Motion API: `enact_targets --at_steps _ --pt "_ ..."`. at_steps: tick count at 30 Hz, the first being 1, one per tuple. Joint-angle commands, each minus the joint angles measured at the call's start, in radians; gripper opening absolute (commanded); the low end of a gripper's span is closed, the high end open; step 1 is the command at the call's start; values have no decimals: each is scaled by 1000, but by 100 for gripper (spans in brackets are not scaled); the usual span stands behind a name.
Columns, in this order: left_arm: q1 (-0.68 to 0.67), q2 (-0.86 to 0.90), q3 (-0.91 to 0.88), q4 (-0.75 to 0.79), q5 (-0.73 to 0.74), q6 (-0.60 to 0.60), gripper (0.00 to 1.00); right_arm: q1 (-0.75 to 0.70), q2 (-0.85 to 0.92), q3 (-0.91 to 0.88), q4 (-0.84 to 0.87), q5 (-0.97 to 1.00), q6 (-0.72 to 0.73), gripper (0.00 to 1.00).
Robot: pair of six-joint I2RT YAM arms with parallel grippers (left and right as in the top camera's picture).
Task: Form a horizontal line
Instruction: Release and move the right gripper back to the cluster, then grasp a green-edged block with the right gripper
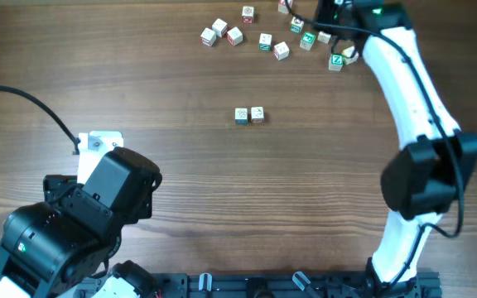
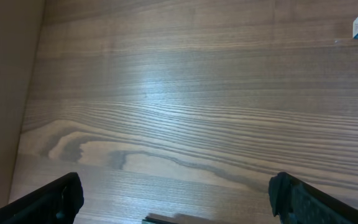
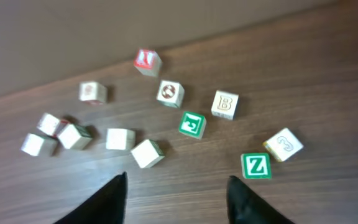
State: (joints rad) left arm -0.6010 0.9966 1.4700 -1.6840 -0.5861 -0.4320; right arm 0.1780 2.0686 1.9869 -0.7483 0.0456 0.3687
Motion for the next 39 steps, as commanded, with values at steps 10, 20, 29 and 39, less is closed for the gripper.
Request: enact_targets --at_steps 10,20,29,39 --pt "3 -3 2 0 -6 -21 100 10 354 -4 283 16 157 72" --pt "3 -3 2 0 -6 -21 100 11 477 -4 411 22 239 71" --pt "3 -3 2 0 -6 -21 100 5 468 -2 390 29 274 35" --pt "3 -3 2 0 -6 -21 100 0 88 -2 -67 -2 -80 35"
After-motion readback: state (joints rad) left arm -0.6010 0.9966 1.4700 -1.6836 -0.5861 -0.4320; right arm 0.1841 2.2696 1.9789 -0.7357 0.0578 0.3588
